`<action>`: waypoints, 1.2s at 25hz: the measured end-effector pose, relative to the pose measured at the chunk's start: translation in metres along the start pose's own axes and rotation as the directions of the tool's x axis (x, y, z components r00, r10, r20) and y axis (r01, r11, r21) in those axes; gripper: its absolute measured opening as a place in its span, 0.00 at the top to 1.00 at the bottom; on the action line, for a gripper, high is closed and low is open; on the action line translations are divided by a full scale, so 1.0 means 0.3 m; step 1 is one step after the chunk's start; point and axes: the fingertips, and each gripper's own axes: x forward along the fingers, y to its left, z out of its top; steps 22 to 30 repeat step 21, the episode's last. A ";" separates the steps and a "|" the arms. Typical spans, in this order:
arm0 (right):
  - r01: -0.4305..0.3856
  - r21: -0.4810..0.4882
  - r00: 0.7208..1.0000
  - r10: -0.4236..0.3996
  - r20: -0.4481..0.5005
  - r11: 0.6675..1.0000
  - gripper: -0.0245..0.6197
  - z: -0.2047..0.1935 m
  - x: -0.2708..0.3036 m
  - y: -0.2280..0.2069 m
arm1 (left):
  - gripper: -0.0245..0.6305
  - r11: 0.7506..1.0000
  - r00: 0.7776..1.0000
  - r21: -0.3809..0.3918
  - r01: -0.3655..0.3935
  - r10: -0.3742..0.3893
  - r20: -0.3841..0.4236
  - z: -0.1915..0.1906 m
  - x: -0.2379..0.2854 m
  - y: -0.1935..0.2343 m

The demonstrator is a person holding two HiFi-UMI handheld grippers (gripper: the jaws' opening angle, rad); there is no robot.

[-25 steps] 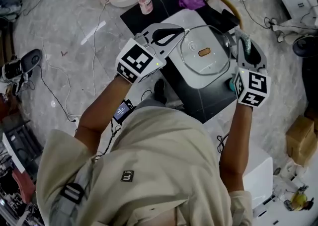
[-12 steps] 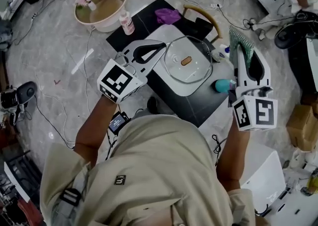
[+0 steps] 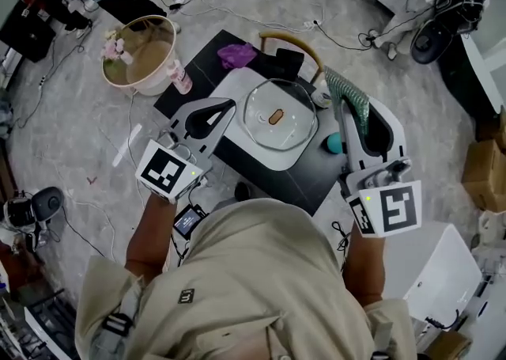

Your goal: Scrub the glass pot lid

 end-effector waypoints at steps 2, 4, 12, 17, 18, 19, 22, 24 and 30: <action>-0.002 0.006 1.000 0.002 -0.008 1.000 0.83 -0.009 -0.011 0.007 | 0.94 1.000 1.000 0.007 0.005 -0.005 -0.001 0.004 0.004 -0.002; -0.002 0.012 1.000 0.002 -0.013 1.000 0.83 -0.016 -0.016 0.010 | 0.94 1.000 1.000 0.010 0.010 -0.010 -0.002 0.005 0.006 -0.005; 0.012 0.017 1.000 -0.012 -0.017 1.000 0.83 -0.022 -0.027 -0.002 | 0.94 0.999 0.999 0.033 0.011 -0.012 0.030 0.019 0.006 -0.008; 0.014 0.022 1.000 -0.014 -0.020 1.000 0.83 -0.026 -0.035 -0.001 | 0.94 0.999 1.000 0.031 0.014 -0.015 0.026 0.014 0.002 -0.018; 0.014 0.022 1.000 -0.014 -0.021 1.000 0.83 -0.027 -0.036 0.001 | 0.94 0.999 1.000 0.031 0.014 -0.015 0.025 0.013 0.001 -0.018; 0.015 0.022 1.000 -0.014 -0.022 1.000 0.83 -0.027 -0.037 0.002 | 0.94 0.999 1.000 0.031 0.014 -0.015 0.024 0.012 -0.001 -0.019; 0.016 0.021 1.000 -0.015 -0.023 1.000 0.83 -0.027 -0.039 0.005 | 0.94 0.999 1.000 0.030 0.014 -0.014 0.022 0.010 -0.004 -0.019; 0.016 0.021 1.000 -0.015 -0.023 1.000 0.83 -0.027 -0.039 0.005 | 0.94 0.999 1.000 0.030 0.014 -0.014 0.022 0.010 -0.004 -0.019; 0.016 0.021 1.000 -0.015 -0.023 1.000 0.83 -0.027 -0.039 0.005 | 0.94 0.999 1.000 0.030 0.014 -0.014 0.022 0.010 -0.004 -0.019</action>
